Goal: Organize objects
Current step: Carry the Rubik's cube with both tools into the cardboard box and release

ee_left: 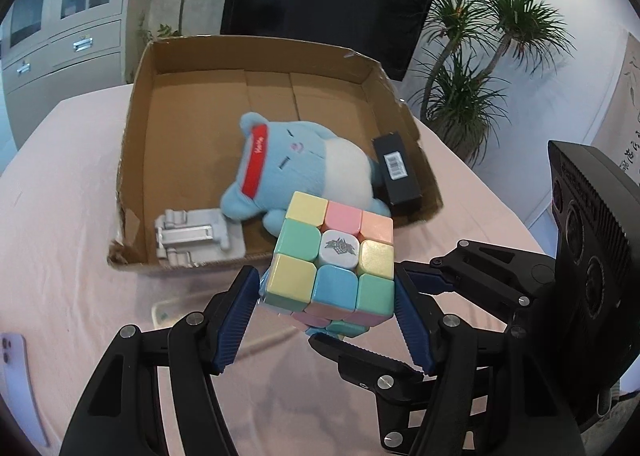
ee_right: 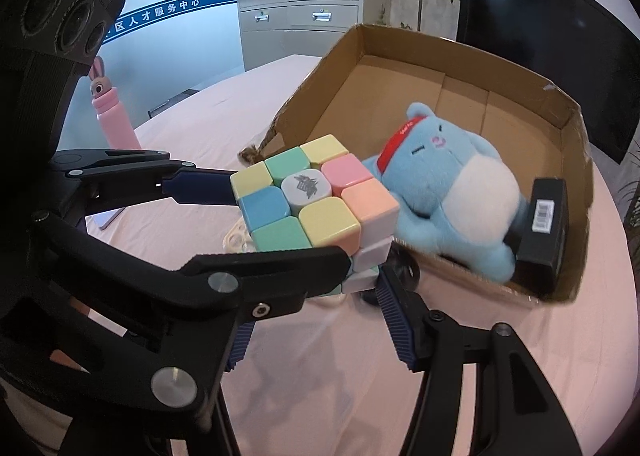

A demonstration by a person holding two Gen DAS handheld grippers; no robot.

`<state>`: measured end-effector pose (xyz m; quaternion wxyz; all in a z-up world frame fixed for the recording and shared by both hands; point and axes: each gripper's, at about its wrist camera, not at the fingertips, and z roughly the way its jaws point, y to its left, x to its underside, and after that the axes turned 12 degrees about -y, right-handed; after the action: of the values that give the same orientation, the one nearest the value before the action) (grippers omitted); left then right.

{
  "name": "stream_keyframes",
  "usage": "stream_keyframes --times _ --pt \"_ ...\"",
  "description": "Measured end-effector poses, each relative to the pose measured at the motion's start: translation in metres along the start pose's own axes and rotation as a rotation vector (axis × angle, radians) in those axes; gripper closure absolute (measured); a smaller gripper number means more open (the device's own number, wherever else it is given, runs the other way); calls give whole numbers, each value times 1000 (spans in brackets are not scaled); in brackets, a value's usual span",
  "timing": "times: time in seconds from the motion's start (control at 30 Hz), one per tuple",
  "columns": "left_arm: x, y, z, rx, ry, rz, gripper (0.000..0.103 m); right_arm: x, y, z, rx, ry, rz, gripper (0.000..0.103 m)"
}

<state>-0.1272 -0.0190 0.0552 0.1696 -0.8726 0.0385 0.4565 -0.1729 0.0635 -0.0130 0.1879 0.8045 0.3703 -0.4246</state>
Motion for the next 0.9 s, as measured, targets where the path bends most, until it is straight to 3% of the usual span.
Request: stream_keyframes --times 0.47,0.9 --pt "-55 61 50 -67 -30 -40 38 -61 -17 80 -47 -24 -32 48" --pt "-56 118 102 -131 21 -107 38 -75 -13 156 -62 38 -76 48"
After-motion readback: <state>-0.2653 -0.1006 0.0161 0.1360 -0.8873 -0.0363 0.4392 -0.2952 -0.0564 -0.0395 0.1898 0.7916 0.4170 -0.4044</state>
